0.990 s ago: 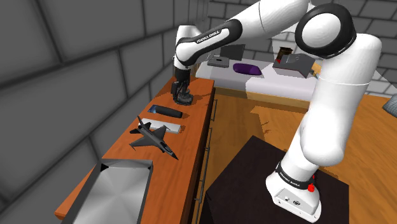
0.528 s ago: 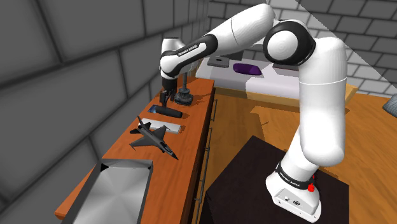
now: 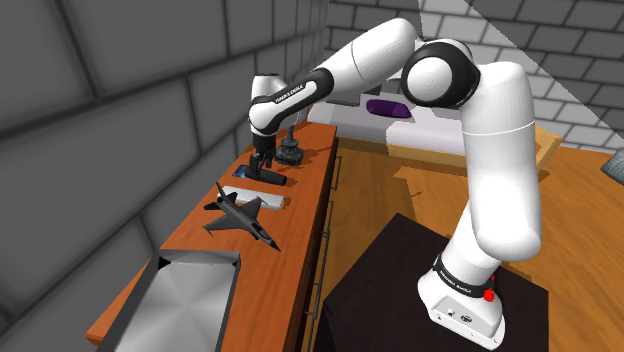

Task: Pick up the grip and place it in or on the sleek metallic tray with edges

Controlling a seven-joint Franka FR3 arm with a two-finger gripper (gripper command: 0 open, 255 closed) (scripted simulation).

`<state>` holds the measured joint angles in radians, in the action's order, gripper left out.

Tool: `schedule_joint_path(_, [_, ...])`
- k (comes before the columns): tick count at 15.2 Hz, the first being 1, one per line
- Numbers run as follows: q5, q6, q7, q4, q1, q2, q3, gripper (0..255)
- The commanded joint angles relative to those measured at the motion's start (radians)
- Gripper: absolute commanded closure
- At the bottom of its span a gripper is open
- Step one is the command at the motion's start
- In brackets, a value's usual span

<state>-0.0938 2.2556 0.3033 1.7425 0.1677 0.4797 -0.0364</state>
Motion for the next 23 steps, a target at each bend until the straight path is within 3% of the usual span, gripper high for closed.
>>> schedule_joint_path(1, [0.0,0.004,0.0,-0.002,0.0,0.005,0.0,0])
schedule_joint_path(7, [0.0,0.004,0.0,-0.002,0.0,0.005,0.0,0])
schedule_joint_path(8, [0.0,0.004,0.0,-0.002,0.0,0.005,0.0,255])
schedule_joint_path(17, [0.0,0.004,0.0,-0.002,0.0,0.005,0.0,255])
schedule_joint_path(23, [0.004,-0.059,-0.005,-0.025,0.001,-0.035,-0.002,255])
